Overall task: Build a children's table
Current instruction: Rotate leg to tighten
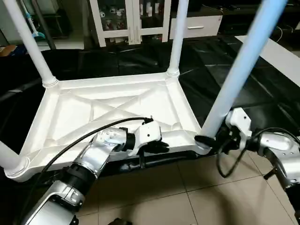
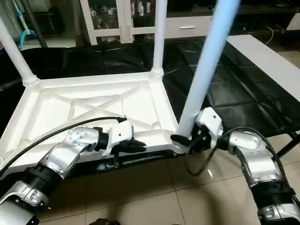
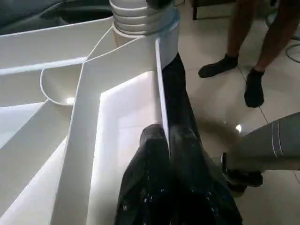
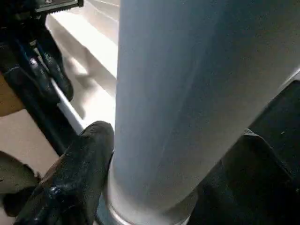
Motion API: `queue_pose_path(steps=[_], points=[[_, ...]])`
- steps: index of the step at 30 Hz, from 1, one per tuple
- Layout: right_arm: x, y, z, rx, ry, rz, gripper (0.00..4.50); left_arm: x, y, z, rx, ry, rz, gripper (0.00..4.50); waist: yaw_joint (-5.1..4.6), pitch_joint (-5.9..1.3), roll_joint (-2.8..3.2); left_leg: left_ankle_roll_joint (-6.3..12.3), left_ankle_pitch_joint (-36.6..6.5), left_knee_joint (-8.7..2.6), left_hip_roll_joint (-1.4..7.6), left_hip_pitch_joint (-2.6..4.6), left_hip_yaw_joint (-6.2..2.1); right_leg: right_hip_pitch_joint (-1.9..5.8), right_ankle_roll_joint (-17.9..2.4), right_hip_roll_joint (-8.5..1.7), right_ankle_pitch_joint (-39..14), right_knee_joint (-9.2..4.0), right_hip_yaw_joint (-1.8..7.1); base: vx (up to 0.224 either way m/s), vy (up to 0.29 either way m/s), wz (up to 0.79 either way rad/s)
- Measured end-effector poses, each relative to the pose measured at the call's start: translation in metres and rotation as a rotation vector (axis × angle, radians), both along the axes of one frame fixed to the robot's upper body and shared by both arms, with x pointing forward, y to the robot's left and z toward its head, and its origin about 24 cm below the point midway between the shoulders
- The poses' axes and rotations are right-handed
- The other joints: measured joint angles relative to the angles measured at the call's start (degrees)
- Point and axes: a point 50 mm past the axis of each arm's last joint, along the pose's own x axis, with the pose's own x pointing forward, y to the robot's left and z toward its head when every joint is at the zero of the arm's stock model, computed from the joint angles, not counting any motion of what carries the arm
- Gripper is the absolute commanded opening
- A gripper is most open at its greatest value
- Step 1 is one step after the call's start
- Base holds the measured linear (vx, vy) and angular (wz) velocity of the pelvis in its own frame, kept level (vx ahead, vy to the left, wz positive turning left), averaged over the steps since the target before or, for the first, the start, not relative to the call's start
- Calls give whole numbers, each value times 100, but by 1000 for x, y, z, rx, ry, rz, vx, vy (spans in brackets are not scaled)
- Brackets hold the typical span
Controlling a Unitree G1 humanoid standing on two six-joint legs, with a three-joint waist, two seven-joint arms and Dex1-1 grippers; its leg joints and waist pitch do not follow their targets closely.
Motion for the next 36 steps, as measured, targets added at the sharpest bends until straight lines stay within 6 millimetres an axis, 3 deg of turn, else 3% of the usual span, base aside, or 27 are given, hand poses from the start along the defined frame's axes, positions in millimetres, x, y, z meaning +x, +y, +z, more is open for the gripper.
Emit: queue_pose_path(steps=[8, 14, 20, 25, 28, 33, 36], points=[[-3, -1, -1, 5, 20, 31, 251, 0, 0, 0, 1, 1, -1, 0, 4, 0, 0, 0, 1, 0, 0, -1, 1, 0, 1, 0, 0, -1, 0, 0, 0, 0], [-6, -5, 0, 3, 25, 43, 229, -1, -3, 0, 3, -1, -14, 0, 35, 0, 0, 1, 1, 0, 0, -2, 1, 3, 3, -1, -2, -4, 0, 0, 0, 0], [-4, -3, -2, 40, 37, 3, 216, -1, -2, 0, 15, -5, -5, 0, 6, -4, -6, 1, 1, 0, 1, 0, 2, 3, 3, 0, -2, -2, 0, 0, 0, 0], [23, 12, -9, 72, 11, -274, 212, 19, -16, 2, 63, -46, 171, 0, -105, -7, -16, -3, 2, 0, -2, 9, 0, 0, 35, 0, -21, -6, 4, 0, 0, 0], [61, 31, -12, 161, 7, -675, 211, 41, -45, 6, 55, -23, 413, 0, -229, -1, -17, -7, 5, 7, -18, -10, -2, -30, 37, -9, -23, -4, 14, -17, 7, -2], [82, 39, -7, 170, -46, -1024, 207, 40, -90, 6, -18, 19, 542, 0, -327, -2, -11, -6, 5, 6, -31, -31, -14, -37, -4, -15, 6, -38, 7, 3, 5, -2], [88, 48, -2, 150, -78, -1098, 206, 42, -95, 8, -50, 20, 577, 0, -333, -4, -9, 9, 8, 2, -18, -52, -25, -62, -4, -6, 46, -31, -14, 71, -14, -2]])
